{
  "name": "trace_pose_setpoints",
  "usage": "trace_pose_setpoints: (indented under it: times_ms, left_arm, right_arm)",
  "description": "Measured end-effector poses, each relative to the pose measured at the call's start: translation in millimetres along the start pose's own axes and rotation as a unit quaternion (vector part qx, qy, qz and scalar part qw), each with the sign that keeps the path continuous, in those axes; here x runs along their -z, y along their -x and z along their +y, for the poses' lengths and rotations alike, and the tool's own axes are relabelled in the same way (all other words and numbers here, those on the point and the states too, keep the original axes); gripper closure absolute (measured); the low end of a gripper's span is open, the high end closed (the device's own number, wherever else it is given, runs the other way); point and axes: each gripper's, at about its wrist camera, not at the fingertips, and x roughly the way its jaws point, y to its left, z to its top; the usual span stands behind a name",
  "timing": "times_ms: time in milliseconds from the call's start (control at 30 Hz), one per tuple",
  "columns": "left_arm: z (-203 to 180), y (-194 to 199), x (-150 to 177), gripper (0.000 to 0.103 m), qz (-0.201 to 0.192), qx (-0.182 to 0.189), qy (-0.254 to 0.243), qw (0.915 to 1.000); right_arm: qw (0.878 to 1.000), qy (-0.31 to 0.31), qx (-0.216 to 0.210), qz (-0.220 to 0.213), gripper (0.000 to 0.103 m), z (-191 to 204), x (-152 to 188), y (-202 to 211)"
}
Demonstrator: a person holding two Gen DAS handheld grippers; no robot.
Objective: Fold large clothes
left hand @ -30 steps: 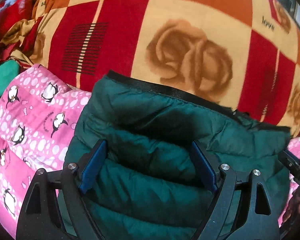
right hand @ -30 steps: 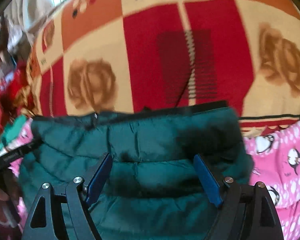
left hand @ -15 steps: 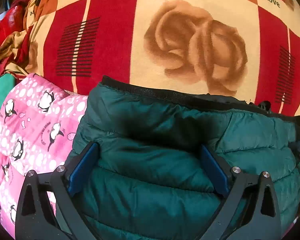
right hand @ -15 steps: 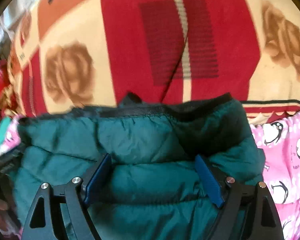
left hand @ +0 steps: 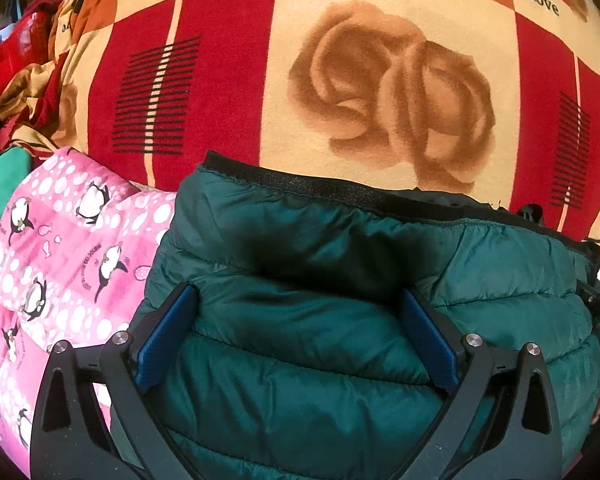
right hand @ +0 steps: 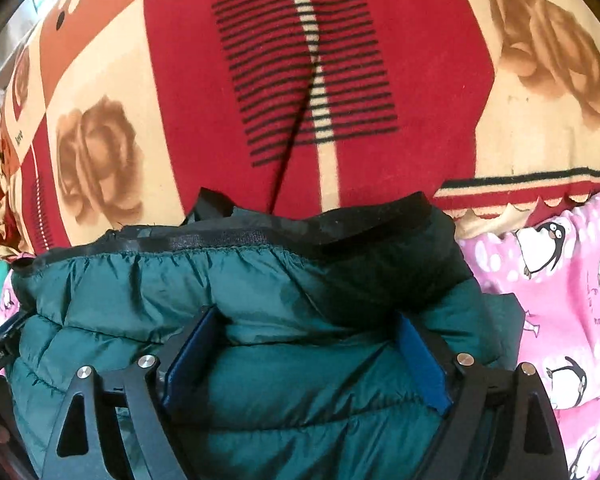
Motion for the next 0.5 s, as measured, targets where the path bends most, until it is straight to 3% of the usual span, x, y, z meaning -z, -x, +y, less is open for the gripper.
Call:
trace_pose_setpoints:
  times_ms: [300, 500]
  left_arm:
    - [18.7, 41.8, 7.1, 0.002, -0.017, 0.019, 0.014, 0.9996]
    - [34.4, 49.9, 20.8, 0.002, -0.011, 0.014, 0.026, 0.9995]
  right_arm:
    - [0.999, 0.015, -0.030, -0.035, 0.017, -9.3, 33.8, 66.6]
    - [0.998, 0.031, -0.029, -0.037, 0.017, -10.2, 63.9, 76.9]
